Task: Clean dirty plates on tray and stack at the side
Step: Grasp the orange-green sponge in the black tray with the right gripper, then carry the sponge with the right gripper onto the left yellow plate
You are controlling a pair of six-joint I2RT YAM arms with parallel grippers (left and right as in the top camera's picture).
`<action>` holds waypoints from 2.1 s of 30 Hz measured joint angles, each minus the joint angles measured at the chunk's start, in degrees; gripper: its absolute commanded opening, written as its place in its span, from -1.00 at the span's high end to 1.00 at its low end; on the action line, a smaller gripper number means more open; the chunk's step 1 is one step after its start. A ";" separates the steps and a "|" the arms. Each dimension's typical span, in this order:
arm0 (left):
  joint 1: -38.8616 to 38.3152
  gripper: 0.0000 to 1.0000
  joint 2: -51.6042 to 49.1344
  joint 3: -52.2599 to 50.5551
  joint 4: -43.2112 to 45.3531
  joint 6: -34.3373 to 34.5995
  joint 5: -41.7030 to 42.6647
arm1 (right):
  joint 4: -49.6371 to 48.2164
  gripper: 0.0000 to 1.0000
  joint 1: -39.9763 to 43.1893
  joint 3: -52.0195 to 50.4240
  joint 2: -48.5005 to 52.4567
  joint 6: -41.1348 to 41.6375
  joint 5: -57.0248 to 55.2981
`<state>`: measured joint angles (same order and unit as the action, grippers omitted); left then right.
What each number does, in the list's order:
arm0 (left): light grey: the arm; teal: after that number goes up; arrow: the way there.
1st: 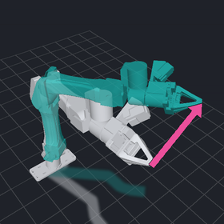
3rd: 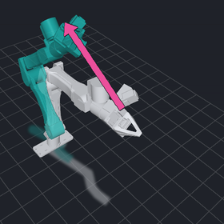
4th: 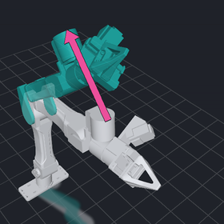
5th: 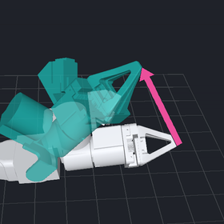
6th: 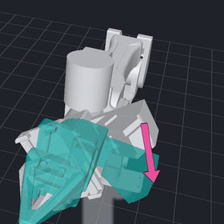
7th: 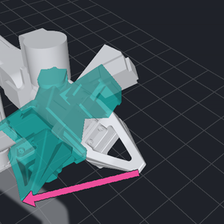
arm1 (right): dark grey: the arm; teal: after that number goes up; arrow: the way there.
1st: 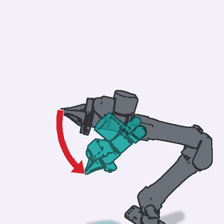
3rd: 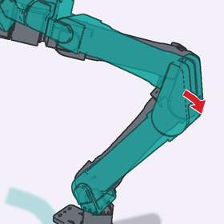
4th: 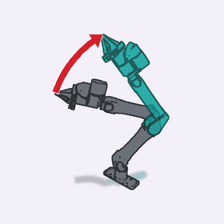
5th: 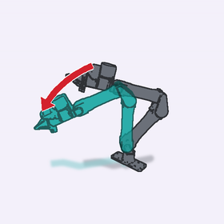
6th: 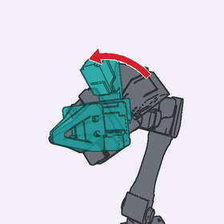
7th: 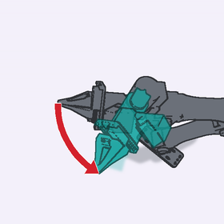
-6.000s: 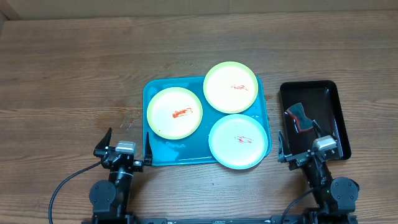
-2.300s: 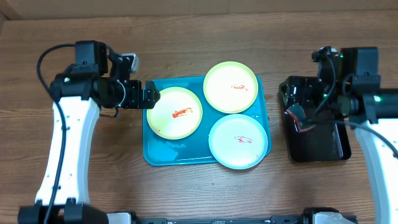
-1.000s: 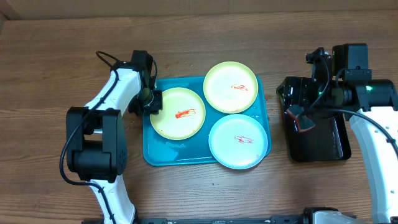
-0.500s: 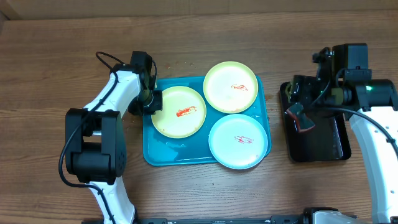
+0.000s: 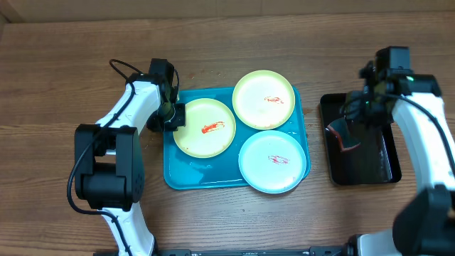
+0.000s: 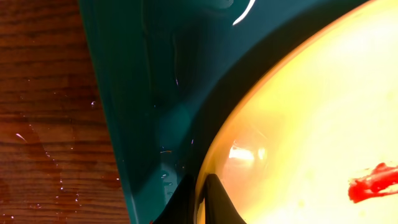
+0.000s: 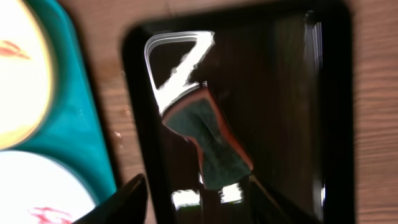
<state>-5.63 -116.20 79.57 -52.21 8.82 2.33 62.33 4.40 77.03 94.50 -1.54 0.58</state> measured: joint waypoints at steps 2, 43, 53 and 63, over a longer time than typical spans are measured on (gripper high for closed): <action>0.00 0.92 0.11 -0.11 0.15 0.00 0.00 | 0.59 0.20 0.00 0.00 3.50 -2.69 -0.07; 0.00 0.92 0.15 -0.20 0.42 0.02 0.09 | 16.15 0.92 0.00 21.59 16.26 2.51 0.09; 0.02 0.92 0.15 -0.20 0.37 0.02 0.20 | 14.32 0.92 0.00 21.53 16.26 10.54 -2.95; 0.04 0.92 0.15 -0.20 0.35 0.02 0.68 | 15.39 0.93 -3.32 22.29 16.26 12.87 10.47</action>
<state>-5.58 -116.05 79.37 -51.86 8.84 3.01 77.71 1.08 99.33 110.76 11.33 11.05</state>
